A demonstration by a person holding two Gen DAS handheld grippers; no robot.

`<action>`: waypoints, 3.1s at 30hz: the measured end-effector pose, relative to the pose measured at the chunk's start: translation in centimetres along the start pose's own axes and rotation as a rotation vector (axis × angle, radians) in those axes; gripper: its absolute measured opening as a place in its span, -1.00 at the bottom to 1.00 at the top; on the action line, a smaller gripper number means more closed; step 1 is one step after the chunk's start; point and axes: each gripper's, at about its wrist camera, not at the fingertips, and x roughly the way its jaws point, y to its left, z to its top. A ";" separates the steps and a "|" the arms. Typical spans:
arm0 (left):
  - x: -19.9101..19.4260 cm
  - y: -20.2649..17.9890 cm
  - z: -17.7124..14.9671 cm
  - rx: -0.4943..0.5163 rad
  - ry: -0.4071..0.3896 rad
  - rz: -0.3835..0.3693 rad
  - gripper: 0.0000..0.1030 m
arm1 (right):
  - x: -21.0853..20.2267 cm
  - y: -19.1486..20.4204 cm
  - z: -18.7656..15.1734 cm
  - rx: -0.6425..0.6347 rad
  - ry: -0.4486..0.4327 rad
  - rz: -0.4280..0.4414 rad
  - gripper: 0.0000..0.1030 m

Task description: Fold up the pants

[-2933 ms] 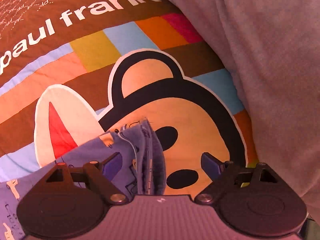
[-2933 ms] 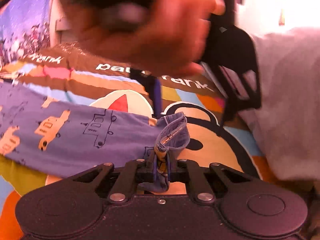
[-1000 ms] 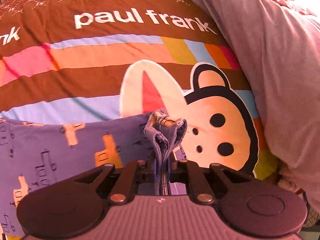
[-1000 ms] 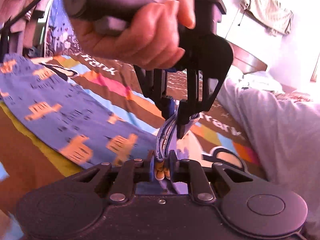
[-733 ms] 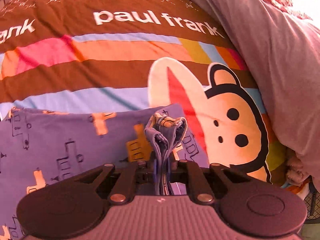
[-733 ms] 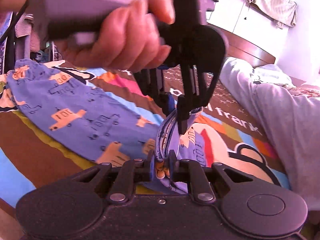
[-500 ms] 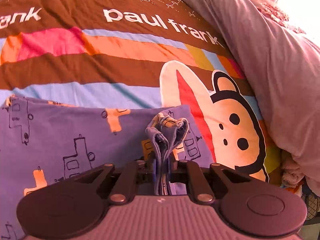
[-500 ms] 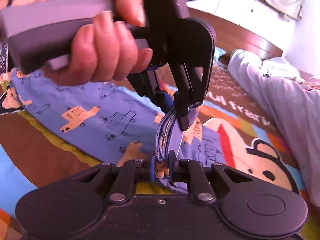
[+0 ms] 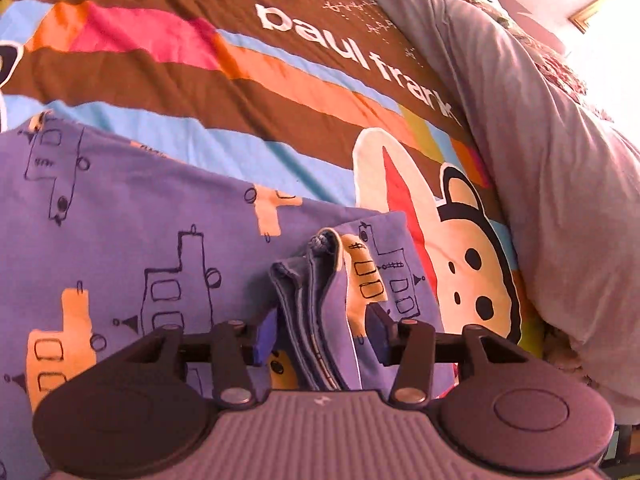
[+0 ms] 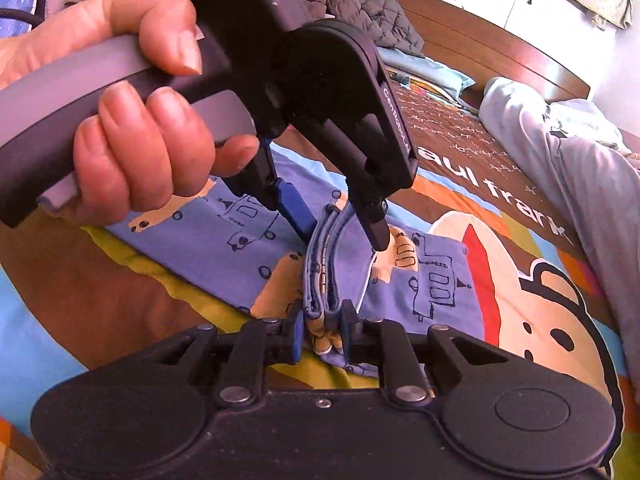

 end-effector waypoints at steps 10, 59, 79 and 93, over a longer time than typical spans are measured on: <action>-0.4 0.2 -0.6 -0.045 -0.061 0.036 -0.77 | 0.1 0.3 0.1 -0.014 0.012 -0.015 -0.70; -11.8 12.9 0.1 0.014 -0.131 0.136 -0.80 | 0.9 12.5 8.5 -0.128 -0.032 0.134 -0.75; -15.6 10.7 -2.4 0.026 -0.376 0.172 0.46 | -0.6 -0.6 4.5 -0.077 -0.093 -0.077 0.45; -9.1 12.2 -3.1 0.080 -0.367 0.252 0.33 | 12.0 -6.8 6.6 0.096 -0.006 0.225 -0.66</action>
